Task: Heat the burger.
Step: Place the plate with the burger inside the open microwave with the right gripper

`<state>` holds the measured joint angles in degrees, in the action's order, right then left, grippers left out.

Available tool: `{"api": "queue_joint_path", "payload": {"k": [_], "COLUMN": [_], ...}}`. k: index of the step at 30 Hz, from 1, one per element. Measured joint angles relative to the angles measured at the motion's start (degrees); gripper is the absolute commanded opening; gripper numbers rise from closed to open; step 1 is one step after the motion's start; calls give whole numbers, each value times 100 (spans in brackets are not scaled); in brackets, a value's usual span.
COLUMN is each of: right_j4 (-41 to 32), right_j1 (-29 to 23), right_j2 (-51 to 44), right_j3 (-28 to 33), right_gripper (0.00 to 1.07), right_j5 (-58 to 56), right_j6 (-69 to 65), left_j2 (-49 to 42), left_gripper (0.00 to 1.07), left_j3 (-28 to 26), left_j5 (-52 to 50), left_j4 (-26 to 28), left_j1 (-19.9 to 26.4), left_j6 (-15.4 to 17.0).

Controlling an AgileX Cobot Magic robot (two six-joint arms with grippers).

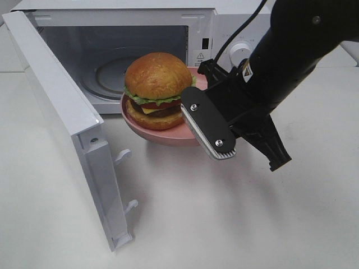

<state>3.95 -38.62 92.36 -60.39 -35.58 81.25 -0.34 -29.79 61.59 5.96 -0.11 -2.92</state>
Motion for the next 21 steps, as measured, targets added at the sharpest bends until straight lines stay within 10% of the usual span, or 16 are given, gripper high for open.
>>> {"api": "queue_joint_path", "payload": {"k": [21], "right_j4": [-361], "right_j1": [-23], "right_j2": [1146], "right_j3": [-1249], "right_gripper": [0], "right_j5": [-11], "right_j6": [149], "left_j2": [0], "left_gripper": [100], "left_j3": [0], "left_j5": [0], "left_j4": [0], "left_j1": [0], "left_j6": [0]}}
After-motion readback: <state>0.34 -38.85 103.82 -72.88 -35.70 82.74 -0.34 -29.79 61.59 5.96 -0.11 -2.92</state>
